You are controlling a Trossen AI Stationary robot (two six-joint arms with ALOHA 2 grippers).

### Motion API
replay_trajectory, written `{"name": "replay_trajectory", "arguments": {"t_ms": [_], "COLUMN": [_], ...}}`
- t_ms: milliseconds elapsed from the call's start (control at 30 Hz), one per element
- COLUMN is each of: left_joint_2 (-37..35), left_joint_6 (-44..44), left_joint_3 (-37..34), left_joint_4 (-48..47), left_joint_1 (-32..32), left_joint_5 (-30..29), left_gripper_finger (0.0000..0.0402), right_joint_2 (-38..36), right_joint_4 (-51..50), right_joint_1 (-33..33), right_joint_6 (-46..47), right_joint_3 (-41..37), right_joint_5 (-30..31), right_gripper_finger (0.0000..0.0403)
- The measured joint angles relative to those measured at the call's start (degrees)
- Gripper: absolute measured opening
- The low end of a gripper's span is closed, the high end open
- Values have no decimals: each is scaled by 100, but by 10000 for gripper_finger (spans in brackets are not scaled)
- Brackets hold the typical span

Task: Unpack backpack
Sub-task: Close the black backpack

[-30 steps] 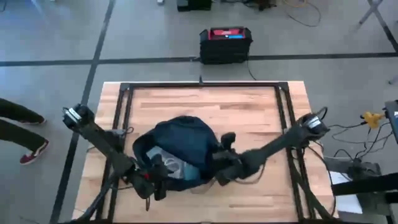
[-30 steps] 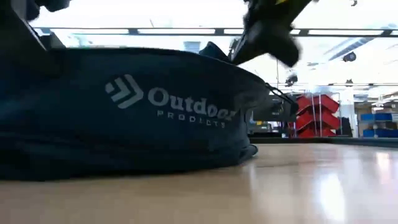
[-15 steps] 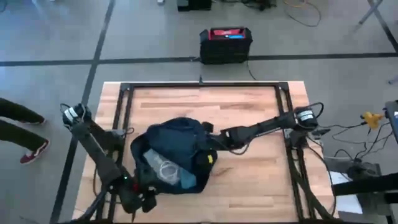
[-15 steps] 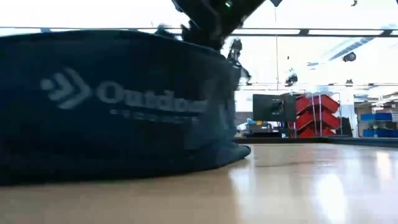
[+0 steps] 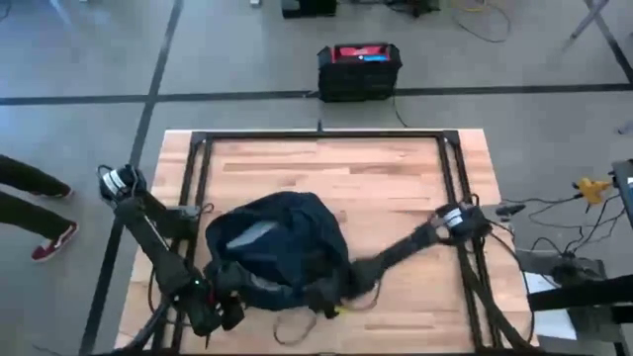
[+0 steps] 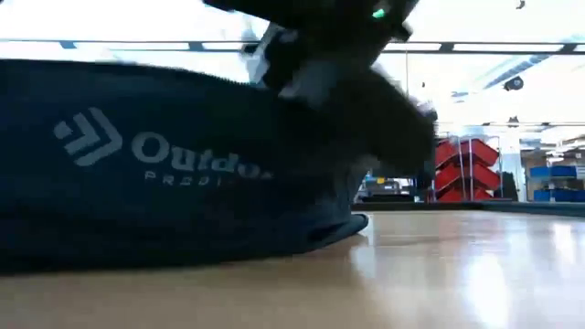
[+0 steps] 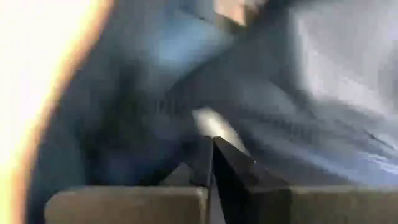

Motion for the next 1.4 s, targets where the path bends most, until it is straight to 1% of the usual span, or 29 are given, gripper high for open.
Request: {"name": "replay_trajectory", "arguments": {"t_ms": [33,67,100,133,200,267,333,400,433,467,500,567,600,633,667,700,767,800,833,867,933,967,1033,1200,1233,1300,1400], "left_joint_2": [2,0,-5,-12,-15,-15,-15,-26,-30,-31,-36,-35,-25,-5,2,4,23,24,24,24,24,24,24,100,128,153,201], "left_joint_6": [293,635,1009,1388,2111,2717,3071,3174,3182,3248,3399,3981,4354,4706,5096,5451,5873,5968,5997,6000,5857,5718,5323,3852,3570,3144,2778], "left_joint_3": [113,208,306,383,480,505,505,503,501,502,508,518,514,514,516,514,516,516,516,516,518,518,518,516,516,516,516], "left_joint_4": [-132,-160,-137,-119,-16,159,170,113,109,141,189,464,630,856,1115,1337,1869,2112,2303,2432,2504,2445,2250,2202,2250,2346,2401], "left_joint_1": [2,0,0,0,12,51,208,492,701,973,1297,2007,2387,2751,3106,3409,3867,3999,4055,4055,3901,3770,3393,2086,1815,1258,612], "left_joint_5": [-394,-860,-1372,-1884,-2882,-3711,-4187,-4322,-4283,-4120,-3808,-2993,-2612,-2263,-1859,-1332,-76,589,1161,1607,2165,2309,2398,2406,2309,1915,913], "left_gripper_finger": [156,156,156,156,156,156,156,156,156,156,156,156,156,156,156,156,156,156,156,156,156,156,156,156,156,156,156], "right_joint_2": [14,16,-3,-52,-269,-519,-787,-1045,-1201,-1360,-1502,-1752,-1814,-1853,-1866,-1869,-1877,-1883,-1885,-1885,-1877,-1877,-1877,-1864,-1866,-1864,-1866], "right_joint_4": [-108,-145,-171,-223,-593,-1118,-1976,-2769,-3055,-3268,-3362,-3362,-3335,-3335,-3347,-3367,-3504,-3577,-3629,-3626,-3582,-3527,-3403,-2643,-2422,-2175,-1983], "right_joint_1": [99,176,244,288,350,321,190,-12,-125,-256,-409,-675,-797,-893,-964,-1018,-1055,-1065,-1088,-1101,-1100,-1100,-1099,-1100,-1098,-1091,-1140], "right_joint_6": [-330,-658,-938,-1082,-946,-284,660,1820,2416,2958,3391,3939,4133,4258,4302,4302,4223,4207,4190,4167,4117,4089,4030,3959,3873,3597,3478], "right_joint_3": [77,148,215,298,421,542,595,605,602,573,541,425,376,339,304,268,194,131,46,-47,-240,-339,-506,-834,-879,-910,-914], "right_joint_5": [770,1318,1677,1806,1747,1585,1399,918,530,42,-544,-1640,-2107,-2403,-2576,-2670,-2736,-2770,-2830,-2930,-3034,-3035,-3029,-3034,-3050,-3101,-3147], "right_gripper_finger": [0,0,0,0,0,0,0,0,0,0,0,0,0,0,0,0,1,3,7,13,27,36,54,94,101,113,130]}}
